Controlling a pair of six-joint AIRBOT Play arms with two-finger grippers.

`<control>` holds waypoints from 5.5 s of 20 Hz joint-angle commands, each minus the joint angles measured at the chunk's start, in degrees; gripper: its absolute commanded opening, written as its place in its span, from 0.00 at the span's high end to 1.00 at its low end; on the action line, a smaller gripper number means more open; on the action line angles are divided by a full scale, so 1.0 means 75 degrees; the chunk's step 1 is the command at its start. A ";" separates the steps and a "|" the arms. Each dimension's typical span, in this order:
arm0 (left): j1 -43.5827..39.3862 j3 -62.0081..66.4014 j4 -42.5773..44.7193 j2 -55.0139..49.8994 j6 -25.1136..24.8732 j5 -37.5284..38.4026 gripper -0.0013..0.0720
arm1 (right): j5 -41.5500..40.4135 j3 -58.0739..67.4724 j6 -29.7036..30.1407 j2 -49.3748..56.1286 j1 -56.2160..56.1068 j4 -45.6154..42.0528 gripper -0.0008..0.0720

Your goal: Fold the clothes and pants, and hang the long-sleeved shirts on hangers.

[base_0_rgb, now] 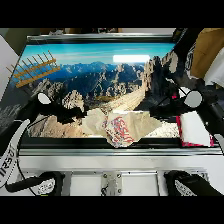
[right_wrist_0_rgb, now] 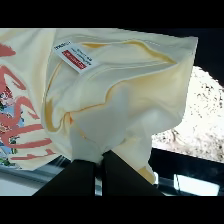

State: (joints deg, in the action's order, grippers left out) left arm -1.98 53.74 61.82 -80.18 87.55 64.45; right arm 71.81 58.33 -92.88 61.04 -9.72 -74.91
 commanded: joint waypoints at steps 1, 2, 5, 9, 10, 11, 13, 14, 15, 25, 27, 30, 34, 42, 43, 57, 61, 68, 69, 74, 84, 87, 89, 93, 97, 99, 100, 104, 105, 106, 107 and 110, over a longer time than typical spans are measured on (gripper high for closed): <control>-0.0233 -0.0003 -0.0009 -0.0796 -0.0108 -0.0023 0.04 | 0.0006 -0.0009 -0.0023 0.0006 -0.0003 -0.0073 0.97; -0.0358 -0.0003 -0.0006 -0.0944 -0.0108 -0.0029 0.04 | 0.0009 -0.0009 -0.0023 0.0006 -0.0003 -0.0073 0.97; -0.0664 -0.0003 -0.0020 -0.1166 -0.0105 -0.0160 0.04 | 0.0009 -0.0009 -0.0023 0.0006 -0.0003 -0.0050 0.97; -0.0994 -0.0003 -0.0044 -0.0930 -0.0105 -0.0764 0.86 | 0.0009 -0.0009 -0.0023 0.0000 -0.0003 -0.0052 0.97; -0.0968 0.0009 -0.0006 -0.0781 -0.0105 -0.0886 0.97 | 0.0035 -0.0009 -0.0020 -0.0023 0.0000 -0.0085 0.97; -0.0842 0.0064 0.0041 -0.0560 -0.0108 -0.0930 0.97 | 0.0137 -0.0009 -0.0023 -0.0099 0.0000 -0.0236 0.97; -0.0399 0.0289 0.0265 0.0003 -0.0108 -0.0880 0.97 | 0.0577 -0.0096 -0.0026 -0.0347 0.0000 -0.0595 0.97; -0.0157 0.0391 0.0428 0.0291 -0.0105 -0.0842 0.97 | 0.0714 -0.0326 -0.0058 -0.0562 0.0000 -0.0667 0.97; 0.0085 0.0443 0.0481 0.0586 -0.0108 -0.0810 0.97 | 0.0729 -0.0676 -0.0239 -0.0799 0.0000 -0.0670 0.97; 0.0207 -0.0303 0.0507 0.1285 -0.0303 -0.0871 0.97 | -0.0455 -0.1335 -0.1128 -0.1454 0.0000 -0.0437 0.02; 0.0198 -0.0356 0.0568 0.1250 -0.0303 -0.0863 0.97 | -0.1023 -0.1008 -0.0935 -0.0944 -0.0003 -0.0055 0.02; 0.0201 -0.0318 0.0565 0.1102 -0.0303 -0.0793 0.97 | -0.1641 -0.0758 -0.0154 0.0562 0.0044 0.0291 0.02; 0.0198 -0.0321 0.0562 0.0889 -0.0303 -0.0714 0.97 | -0.1623 -0.0504 0.0574 0.2154 0.0807 0.1058 0.02; 0.0198 -0.0356 0.0557 0.0761 -0.0303 -0.0603 0.97 | -0.1941 -0.0507 0.1125 0.2978 0.2072 0.1638 0.02; 0.0198 -0.0356 0.0557 0.0761 -0.0300 -0.0612 0.97 | -0.2046 -0.0507 0.1236 0.3159 0.2025 0.1944 0.02; 0.0740 0.1364 0.0799 0.1580 -0.0268 -0.0160 0.97 | -0.1405 0.1081 0.2535 0.1996 0.2226 0.3083 0.97; 0.1256 0.3488 0.0743 0.3386 -0.0207 -0.0029 0.97 | -0.0740 0.3445 0.2396 0.0207 0.2745 0.3083 0.97; 0.1294 0.4739 0.0828 0.6030 0.0026 -0.1084 0.97 | -0.1804 0.4905 0.2142 -0.2206 0.2894 0.3048 0.97; 0.1294 0.4733 0.0831 0.6242 0.0073 -0.1186 0.97 | -0.1789 0.4905 0.1958 -0.2419 0.2894 0.2862 0.97; 0.1294 0.4736 0.1652 0.6537 0.0600 -0.1250 0.97 | -0.0752 0.4905 0.0577 -0.2987 0.2891 0.0799 0.97; 0.1285 0.4736 0.1929 0.1731 0.0766 -0.1035 0.97 | 0.1253 0.3092 -0.0251 -0.0230 0.2110 0.0230 0.97; 0.1005 0.5208 0.1953 -0.0493 0.0752 -0.1207 0.97 | -0.0382 0.3375 -0.0259 0.1644 0.1751 0.0216 0.97; 0.0737 0.6082 0.1953 -0.1719 0.0697 -0.1107 0.97 | -0.1247 0.3815 -0.0254 0.2699 0.1629 0.0283 0.97; 0.0364 0.7772 0.1970 -0.3127 0.0702 -0.1157 0.95 | -0.2544 0.4269 -0.0256 0.3678 0.1547 0.0341 0.88; 0.0644 0.8545 0.1955 -0.3290 0.0935 -0.0493 0.07 | -0.2675 0.4290 -0.0239 0.3445 0.1909 0.0618 0.10; 0.0959 0.7944 0.1964 -0.2710 0.0930 -0.0102 0.07 | -0.2110 0.4284 0.0073 0.2999 0.2273 0.0615 0.10; 0.1148 0.7396 0.1973 -0.2326 0.0927 0.0070 0.07 | -0.1594 0.4214 0.0376 0.2774 0.2465 0.0615 0.10; 0.1638 0.4086 0.1935 -0.0647 0.0938 -0.0090 0.07 | -0.0128 0.2314 0.0749 0.1868 0.3316 0.0618 0.10; 0.1684 0.3255 0.1935 -0.0297 0.0935 -0.0131 0.07 | -0.0102 0.1559 0.0565 0.1734 0.3494 0.0621 0.10; 0.1682 0.2413 0.1932 0.0032 0.0938 -0.0184 0.07 | -0.0207 0.0886 0.0364 0.1690 0.3622 0.0621 0.10; 0.1673 0.1690 0.1894 0.0312 0.0935 -0.0309 0.07 | -0.0493 0.0207 0.0128 0.1699 0.3707 0.0688 0.10; 0.1676 0.0198 0.1116 0.0880 0.0933 -0.0851 0.07 | -0.1743 -0.1233 0.0096 0.1818 0.3684 0.1696 0.10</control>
State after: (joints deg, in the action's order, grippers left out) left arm 10.22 67.09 74.41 -78.41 94.52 61.28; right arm 64.53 59.29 -90.98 74.87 16.97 -67.66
